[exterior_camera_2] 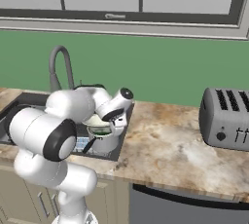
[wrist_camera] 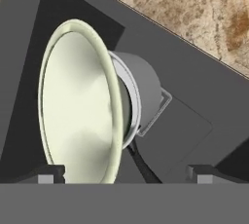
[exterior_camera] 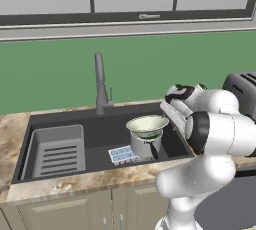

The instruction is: Pick the bowl and saucepan and place them in the sink. Then turn on the water.

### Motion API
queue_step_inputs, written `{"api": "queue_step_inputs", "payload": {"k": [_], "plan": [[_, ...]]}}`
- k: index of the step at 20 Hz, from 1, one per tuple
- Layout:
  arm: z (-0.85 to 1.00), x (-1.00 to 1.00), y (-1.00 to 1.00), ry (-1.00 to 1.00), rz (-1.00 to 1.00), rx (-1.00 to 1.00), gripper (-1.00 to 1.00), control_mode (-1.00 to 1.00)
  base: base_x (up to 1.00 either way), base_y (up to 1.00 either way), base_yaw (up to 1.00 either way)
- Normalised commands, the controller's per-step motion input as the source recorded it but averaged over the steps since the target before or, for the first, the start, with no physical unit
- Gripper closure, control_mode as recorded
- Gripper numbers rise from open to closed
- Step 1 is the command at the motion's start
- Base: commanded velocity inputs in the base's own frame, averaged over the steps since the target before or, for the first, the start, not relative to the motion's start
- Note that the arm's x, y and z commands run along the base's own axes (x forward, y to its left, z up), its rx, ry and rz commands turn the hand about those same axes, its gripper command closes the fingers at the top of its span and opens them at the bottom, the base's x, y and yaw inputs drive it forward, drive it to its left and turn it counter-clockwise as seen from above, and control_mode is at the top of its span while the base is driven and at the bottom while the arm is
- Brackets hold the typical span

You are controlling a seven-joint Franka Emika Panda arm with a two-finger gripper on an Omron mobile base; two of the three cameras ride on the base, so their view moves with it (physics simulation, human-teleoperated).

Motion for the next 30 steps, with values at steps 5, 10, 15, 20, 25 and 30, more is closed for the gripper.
{"api": "queue_step_inputs", "payload": {"k": [5, 10, 15, 20, 25, 30], "plan": [[0.38, -0.23, 0.0, -0.02, 0.0, -0.05, -1.0, -1.0, 0.0, 0.0, 0.0], [0.38, -0.16, 0.1, -0.1, 0.0, -0.07, -1.0, -1.0, 0.0, 0.0, 0.0], [0.28, -0.12, 0.11, -0.12, 0.0, -0.07, -1.0, -1.0, 0.0, 0.0, 0.0], [0.18, -0.03, 0.17, -0.1, 0.0, -0.09, -1.0, -1.0, 0.0, 0.0, 0.0], [0.11, -0.03, 0.11, -0.03, 0.02, -0.07, -1.0, -1.0, 0.0, 0.0, 0.0], [0.0, -0.01, 0.08, -0.04, 0.05, -0.08, -1.0, -1.0, 0.0, 0.0, 0.0]]}}
